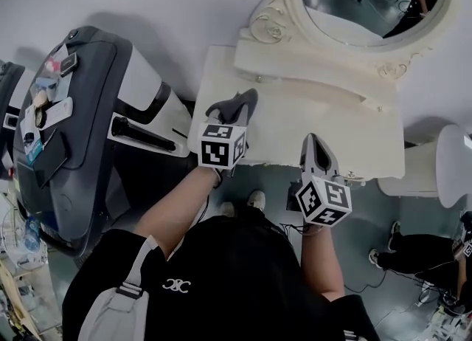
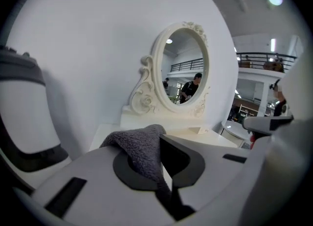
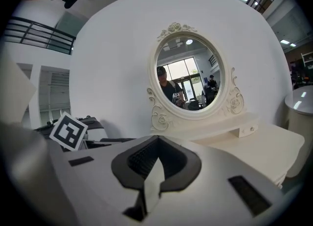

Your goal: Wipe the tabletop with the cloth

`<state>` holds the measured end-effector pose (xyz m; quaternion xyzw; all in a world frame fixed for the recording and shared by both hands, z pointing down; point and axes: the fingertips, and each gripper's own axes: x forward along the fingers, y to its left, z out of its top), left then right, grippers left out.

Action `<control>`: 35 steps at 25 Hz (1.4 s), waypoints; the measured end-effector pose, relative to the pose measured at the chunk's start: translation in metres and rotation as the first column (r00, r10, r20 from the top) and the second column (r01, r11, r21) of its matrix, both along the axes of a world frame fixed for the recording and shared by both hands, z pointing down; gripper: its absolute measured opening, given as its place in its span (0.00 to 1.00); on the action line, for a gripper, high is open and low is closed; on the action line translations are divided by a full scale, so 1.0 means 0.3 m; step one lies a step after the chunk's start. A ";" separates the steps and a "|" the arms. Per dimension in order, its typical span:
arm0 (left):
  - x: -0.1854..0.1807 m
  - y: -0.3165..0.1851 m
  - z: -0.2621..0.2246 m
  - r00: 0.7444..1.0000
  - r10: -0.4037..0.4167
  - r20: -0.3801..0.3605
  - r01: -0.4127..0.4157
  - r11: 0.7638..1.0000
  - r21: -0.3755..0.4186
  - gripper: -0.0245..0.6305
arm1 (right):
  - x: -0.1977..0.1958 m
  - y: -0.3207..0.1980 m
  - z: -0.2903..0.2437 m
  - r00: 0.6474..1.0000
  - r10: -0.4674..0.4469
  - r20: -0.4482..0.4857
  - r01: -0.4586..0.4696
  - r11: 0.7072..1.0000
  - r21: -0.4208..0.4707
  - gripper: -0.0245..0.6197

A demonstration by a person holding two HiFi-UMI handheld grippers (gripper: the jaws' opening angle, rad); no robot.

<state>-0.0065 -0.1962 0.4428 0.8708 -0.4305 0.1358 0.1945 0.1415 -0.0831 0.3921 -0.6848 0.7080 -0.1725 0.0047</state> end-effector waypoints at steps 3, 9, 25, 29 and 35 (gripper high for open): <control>0.029 0.025 -0.142 0.999 0.031 0.012 -0.032 0.995 0.095 0.07 | 0.004 -0.024 -0.074 1.000 0.023 -0.010 -0.022 0.998 0.060 0.05; 0.063 0.072 -0.310 0.997 0.000 0.073 -0.013 0.983 0.181 0.07 | 0.038 -0.060 -0.167 0.995 0.097 -0.013 -0.094 0.989 0.116 0.05; 0.117 0.093 -0.334 0.995 -0.008 0.099 -0.014 0.976 0.218 0.07 | 0.032 -0.066 -0.219 1.000 0.027 -0.002 -0.027 0.987 0.160 0.05; 0.110 0.096 -0.346 0.996 -0.004 0.086 -0.015 0.976 0.216 0.07 | 0.016 -0.065 -0.210 1.000 0.013 -0.006 -0.012 0.989 0.149 0.05; 0.101 0.097 -0.342 0.997 0.014 0.070 -0.027 0.982 0.185 0.07 | 0.004 -0.062 -0.219 1.000 0.009 -0.013 -0.007 0.987 0.158 0.05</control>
